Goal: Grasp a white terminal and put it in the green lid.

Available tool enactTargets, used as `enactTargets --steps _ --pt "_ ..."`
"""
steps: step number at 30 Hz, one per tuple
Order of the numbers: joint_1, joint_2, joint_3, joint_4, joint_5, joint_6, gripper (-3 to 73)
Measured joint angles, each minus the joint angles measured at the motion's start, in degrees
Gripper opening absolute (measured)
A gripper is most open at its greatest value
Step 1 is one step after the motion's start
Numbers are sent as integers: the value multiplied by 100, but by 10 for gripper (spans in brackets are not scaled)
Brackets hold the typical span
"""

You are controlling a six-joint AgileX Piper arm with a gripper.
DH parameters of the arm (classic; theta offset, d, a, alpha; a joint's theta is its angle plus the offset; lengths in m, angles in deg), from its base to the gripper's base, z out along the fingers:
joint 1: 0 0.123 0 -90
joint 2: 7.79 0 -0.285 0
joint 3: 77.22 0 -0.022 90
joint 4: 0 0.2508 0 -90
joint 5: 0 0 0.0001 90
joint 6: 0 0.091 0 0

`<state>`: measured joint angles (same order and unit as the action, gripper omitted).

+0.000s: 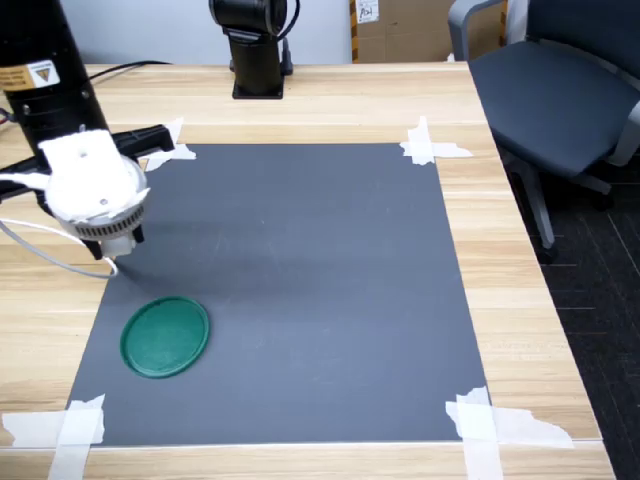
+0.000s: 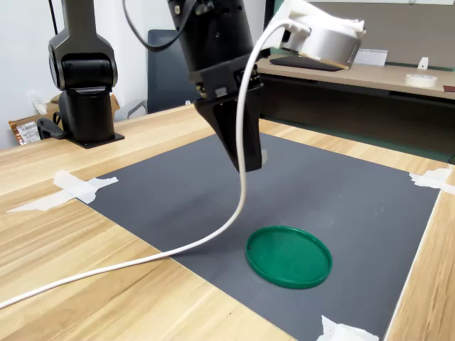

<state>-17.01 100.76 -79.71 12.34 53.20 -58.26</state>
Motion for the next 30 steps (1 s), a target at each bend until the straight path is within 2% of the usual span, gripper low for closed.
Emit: enactTargets --steps 5,10,16,22,30 --pt "-10 387 -210 -48 366 139 320" --pt "-10 843 -949 -92 685 670 320" --pt "306 1295 -1706 -608 927 920 320" --pt "720 1547 -1782 -840 973 992 320" --pt "776 1844 -1791 -951 830 1002 320"
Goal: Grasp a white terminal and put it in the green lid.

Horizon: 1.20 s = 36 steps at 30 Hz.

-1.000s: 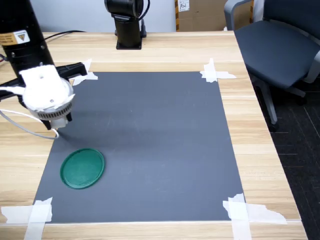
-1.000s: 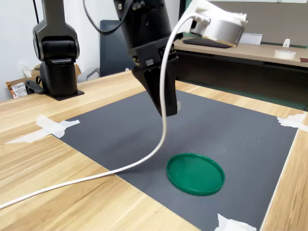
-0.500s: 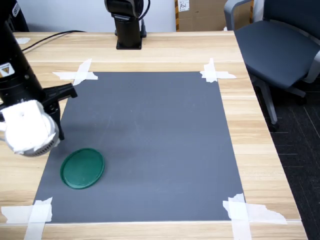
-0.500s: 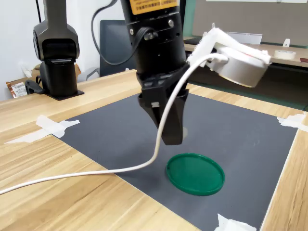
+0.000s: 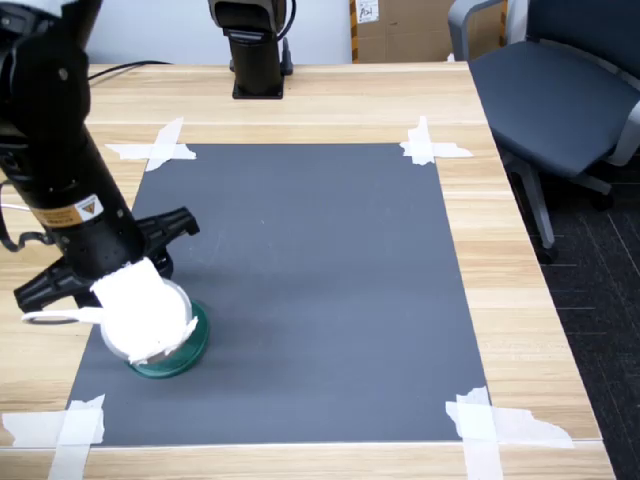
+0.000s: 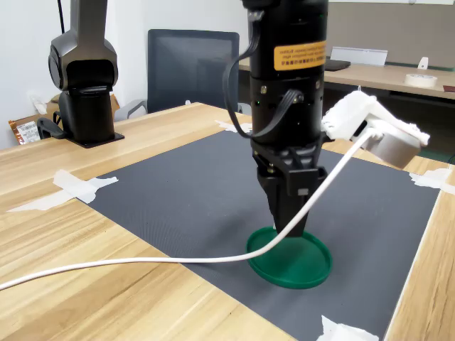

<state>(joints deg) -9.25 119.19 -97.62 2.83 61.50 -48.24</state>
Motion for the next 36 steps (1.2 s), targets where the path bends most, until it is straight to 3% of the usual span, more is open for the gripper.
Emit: enactTargets --steps 12,21,29,36 --pt "0 103 0 49 0 6 322" --pt "0 103 0 75 1 12 480" --pt "0 90 -7 104 -50 12 490" --pt "-5 -335 -7 420 -620 12 482"
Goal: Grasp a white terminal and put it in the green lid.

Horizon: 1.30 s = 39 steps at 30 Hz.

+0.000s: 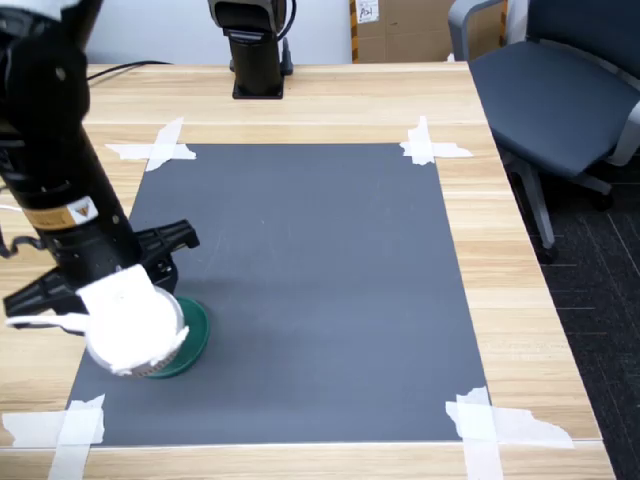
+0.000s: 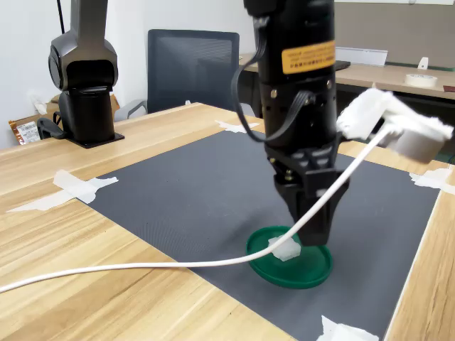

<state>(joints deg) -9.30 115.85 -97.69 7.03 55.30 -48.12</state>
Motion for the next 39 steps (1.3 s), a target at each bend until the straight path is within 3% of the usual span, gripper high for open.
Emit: enactTargets --steps 3,9,12,17,22,30,35,39 --pt "0 -239 0 105 -182 123 418" --pt "0 -941 79 335 -356 246 81" --pt "0 -1482 273 362 -617 251 -3" --pt "0 -2531 1057 453 -1619 251 -24" --pt "0 -3515 2289 832 -2774 293 -25" --pt "0 -5101 3754 1973 -2954 704 -26" --pt "0 -6170 4671 2459 -3089 788 -27" --pt "0 -7017 5636 2824 -3678 799 -27"
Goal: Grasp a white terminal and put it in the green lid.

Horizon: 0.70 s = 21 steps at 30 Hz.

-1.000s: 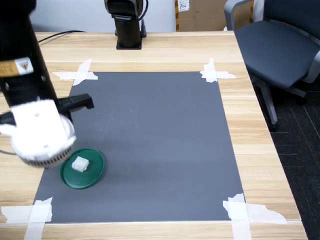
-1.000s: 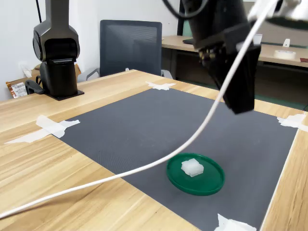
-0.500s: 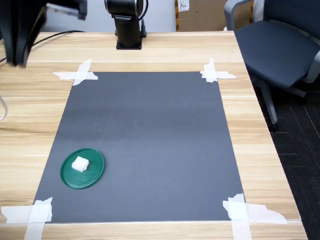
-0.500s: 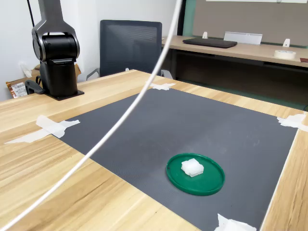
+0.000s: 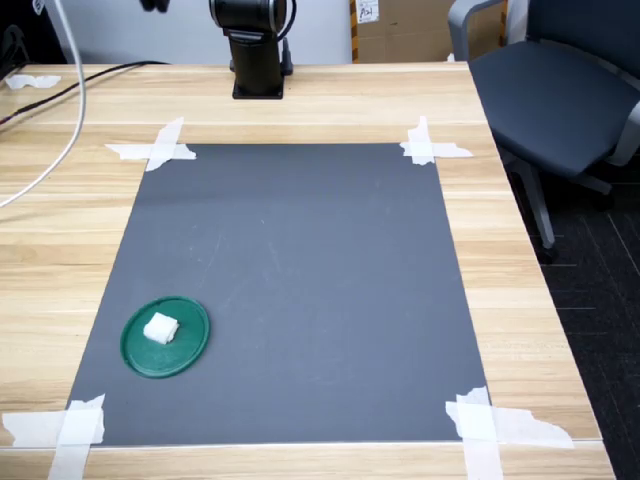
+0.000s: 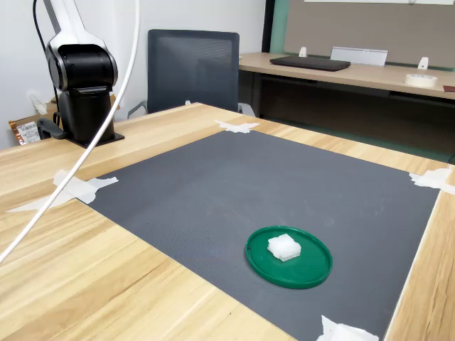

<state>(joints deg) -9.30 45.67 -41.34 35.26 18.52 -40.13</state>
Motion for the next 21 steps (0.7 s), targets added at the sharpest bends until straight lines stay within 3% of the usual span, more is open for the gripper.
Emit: enactTargets --steps 7,13,21 --pt "68 -1435 1578 815 -823 2 -27" --pt "647 -2445 2543 854 -825 -256 -27" --pt "735 -3774 3593 854 -825 -318 -28"
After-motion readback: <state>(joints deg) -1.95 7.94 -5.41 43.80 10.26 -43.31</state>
